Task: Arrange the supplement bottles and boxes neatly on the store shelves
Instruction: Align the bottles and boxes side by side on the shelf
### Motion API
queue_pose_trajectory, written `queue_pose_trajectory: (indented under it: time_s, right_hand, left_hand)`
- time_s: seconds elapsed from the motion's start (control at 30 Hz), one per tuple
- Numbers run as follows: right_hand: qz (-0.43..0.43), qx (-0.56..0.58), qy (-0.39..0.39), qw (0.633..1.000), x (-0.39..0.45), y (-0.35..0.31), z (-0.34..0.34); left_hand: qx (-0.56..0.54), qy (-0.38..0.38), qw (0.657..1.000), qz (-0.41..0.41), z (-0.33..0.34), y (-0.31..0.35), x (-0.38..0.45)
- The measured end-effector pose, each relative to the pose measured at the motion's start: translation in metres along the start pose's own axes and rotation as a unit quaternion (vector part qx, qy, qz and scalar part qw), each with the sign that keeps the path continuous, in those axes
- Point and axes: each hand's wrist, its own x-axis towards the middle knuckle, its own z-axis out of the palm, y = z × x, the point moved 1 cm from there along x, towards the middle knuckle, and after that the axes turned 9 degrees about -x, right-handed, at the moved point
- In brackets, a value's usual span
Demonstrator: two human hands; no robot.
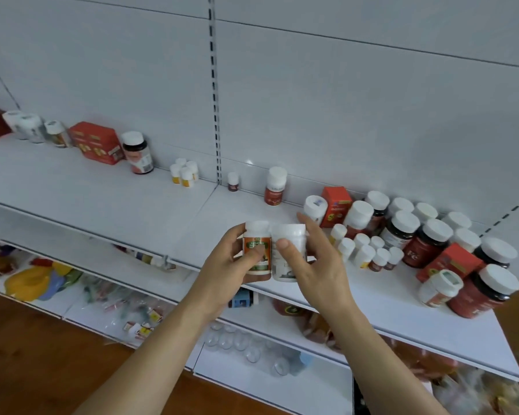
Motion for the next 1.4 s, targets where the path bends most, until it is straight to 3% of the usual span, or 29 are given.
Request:
queue_pose_trajectory:
  time_s: [0.1, 0.4, 0.77, 1.0, 1.4]
  right_hand:
    - [0.004, -0.021, -0.009, 1.0, 0.004, -0.025, 0.035]
    - [0.054, 0.072, -0.093, 0.992, 0.021, -0.078, 0.139]
    - [0.037, 0.056, -0.105, 0.992, 0.092, -0.11, 0.219]
    - [0.029, 0.074, -0.109, 0.991, 0.161, -0.12, 0.266]
    - [0.001, 0.042, -0.19, 0.981, 0.23, -0.162, 0.394]
  left_hand:
    - [-0.007, 0.001, 1.0, 0.001, -0.035, 0.015, 0.002]
    - [0.001, 0.013, 1.0, -0.002, -0.157, 0.061, 0.007]
    - [-0.01, 0.01, 1.0, -0.014, -0.25, 0.098, 0.059]
    - [-0.021, 0.045, 0.999, -0.018, -0.296, 0.127, 0.111]
    - [-0.022, 0.122, 0.992, 0.013, -0.419, 0.169, 0.146]
